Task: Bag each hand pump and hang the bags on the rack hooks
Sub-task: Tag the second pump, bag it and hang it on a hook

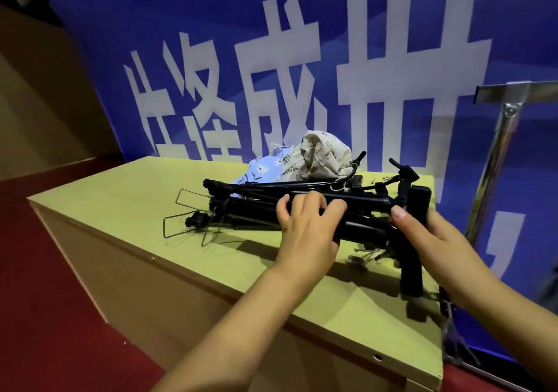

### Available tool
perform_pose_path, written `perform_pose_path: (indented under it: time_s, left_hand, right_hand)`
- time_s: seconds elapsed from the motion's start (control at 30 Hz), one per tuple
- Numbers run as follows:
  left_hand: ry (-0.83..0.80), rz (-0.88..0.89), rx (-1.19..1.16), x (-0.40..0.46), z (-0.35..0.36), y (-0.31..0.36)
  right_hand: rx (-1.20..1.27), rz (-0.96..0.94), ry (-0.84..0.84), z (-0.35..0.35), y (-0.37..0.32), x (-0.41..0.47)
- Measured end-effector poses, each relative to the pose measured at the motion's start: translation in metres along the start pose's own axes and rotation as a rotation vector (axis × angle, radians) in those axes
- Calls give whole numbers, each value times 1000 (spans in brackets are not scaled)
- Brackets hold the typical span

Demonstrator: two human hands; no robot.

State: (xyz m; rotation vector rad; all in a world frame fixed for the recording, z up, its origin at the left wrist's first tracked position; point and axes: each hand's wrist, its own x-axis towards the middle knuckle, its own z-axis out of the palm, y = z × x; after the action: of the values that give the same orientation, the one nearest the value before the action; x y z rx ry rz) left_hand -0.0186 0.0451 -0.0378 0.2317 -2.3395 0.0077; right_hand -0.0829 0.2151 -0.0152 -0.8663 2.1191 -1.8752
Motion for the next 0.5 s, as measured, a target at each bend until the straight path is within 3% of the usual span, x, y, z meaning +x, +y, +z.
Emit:
perform_pose_path:
  time_s: [0.13, 0.27, 0.4, 0.5]
  left_hand:
    - [-84, 207, -40, 4, -19, 29]
    - [-114, 380, 95, 15, -55, 65]
    - [-150, 415, 82, 16, -86, 94]
    - [-187, 383, 48, 11, -102, 107]
  right_hand:
    - [194, -11, 56, -10, -10, -14]
    - [247, 37, -17, -32, -24, -26]
    - [33, 25, -109, -63, -53, -39]
    - [-356, -122, 11, -83, -68, -47]
